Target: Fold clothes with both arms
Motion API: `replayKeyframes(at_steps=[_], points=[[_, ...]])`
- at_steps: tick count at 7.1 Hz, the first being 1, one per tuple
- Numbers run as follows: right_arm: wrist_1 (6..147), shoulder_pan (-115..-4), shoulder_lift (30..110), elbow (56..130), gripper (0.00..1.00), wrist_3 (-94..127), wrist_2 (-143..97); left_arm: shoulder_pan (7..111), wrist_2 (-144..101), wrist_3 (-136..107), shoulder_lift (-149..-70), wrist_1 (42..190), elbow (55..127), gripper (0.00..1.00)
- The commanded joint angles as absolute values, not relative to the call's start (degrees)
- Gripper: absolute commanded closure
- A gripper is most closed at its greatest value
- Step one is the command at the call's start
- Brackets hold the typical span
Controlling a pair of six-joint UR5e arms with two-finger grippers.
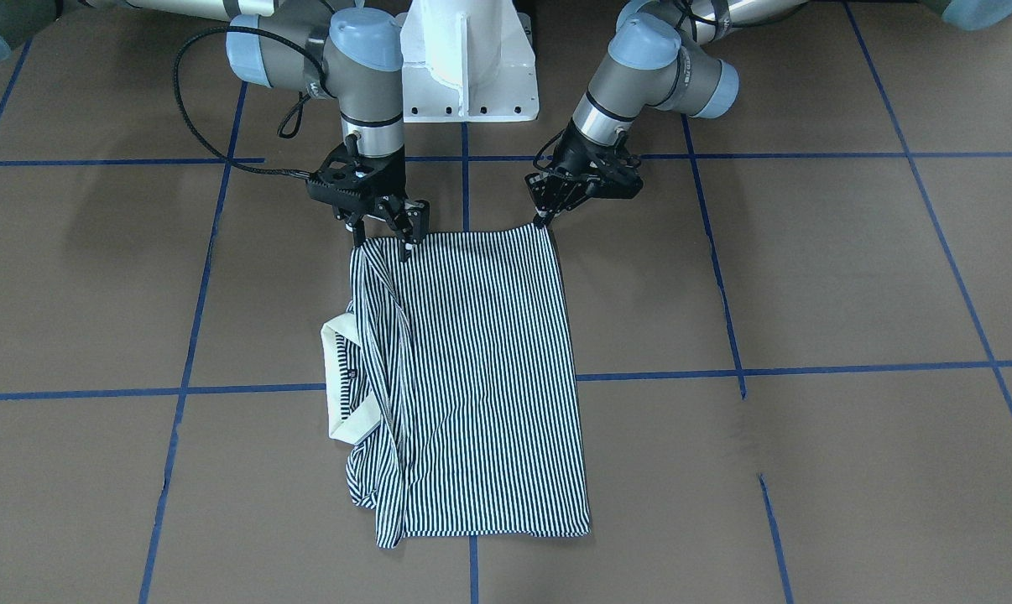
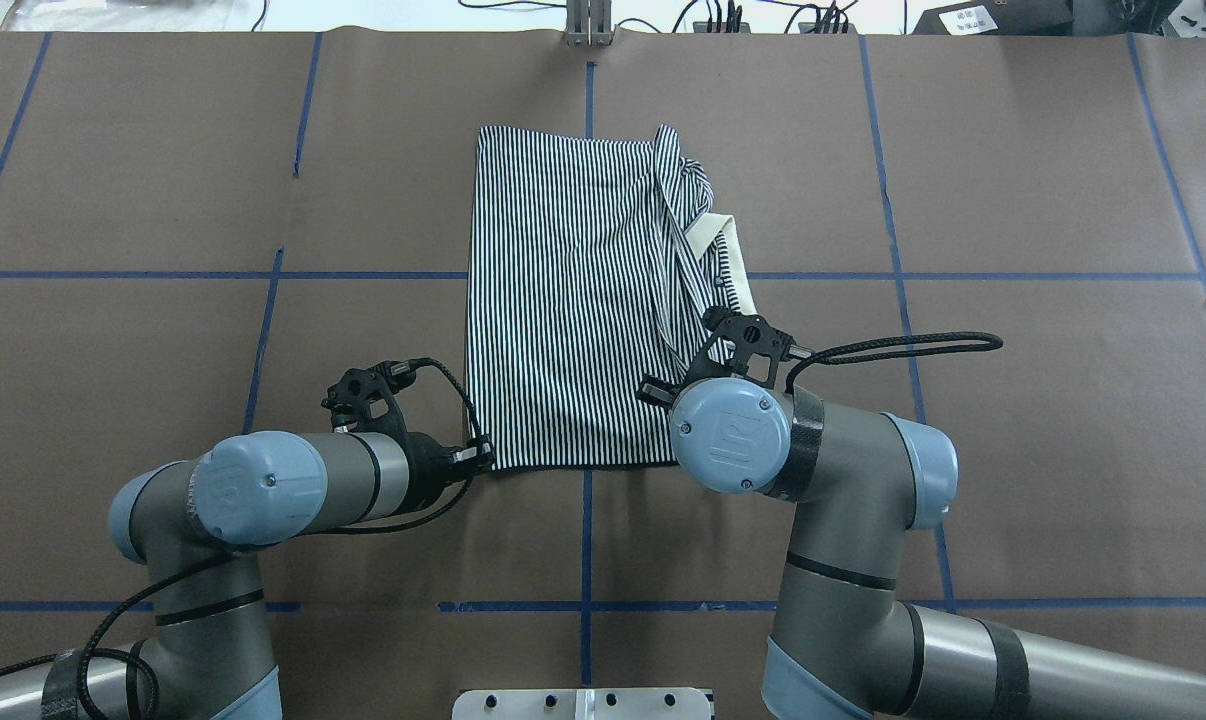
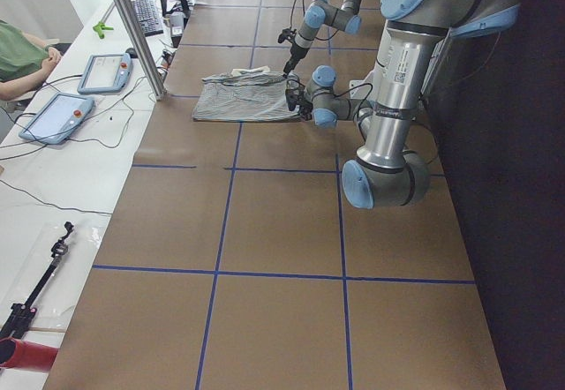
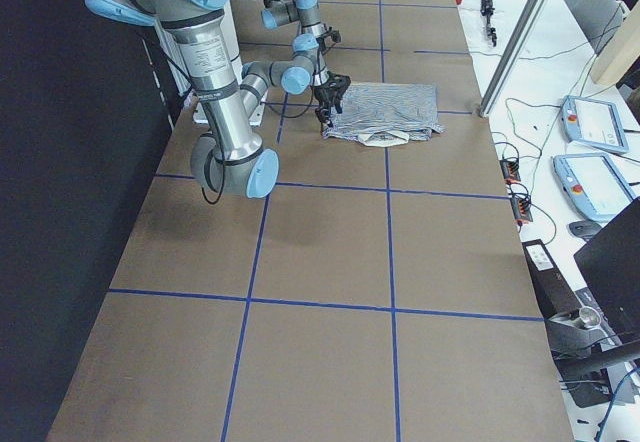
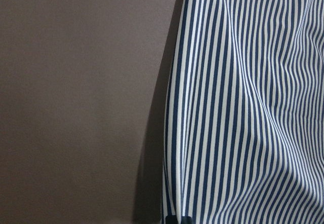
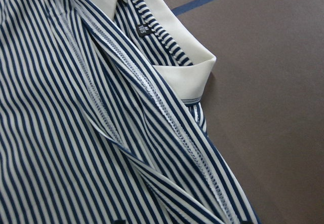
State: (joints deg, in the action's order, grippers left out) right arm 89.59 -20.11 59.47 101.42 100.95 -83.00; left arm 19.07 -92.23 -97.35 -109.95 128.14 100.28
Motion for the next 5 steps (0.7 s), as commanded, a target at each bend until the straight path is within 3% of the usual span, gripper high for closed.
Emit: replayKeyframes(at_steps=[1,5], points=[[89.82,-19.78,59.85,100.28,0.21,101.25,-83.06,19.07,-92.20,-97.38,-109.86,128.14,100.28,1.00],[92.19,-19.16,59.68,100.37,0.24,101.16,-83.14,19.07,-92.20,-97.38,-109.95,128.14,100.28,1.00]])
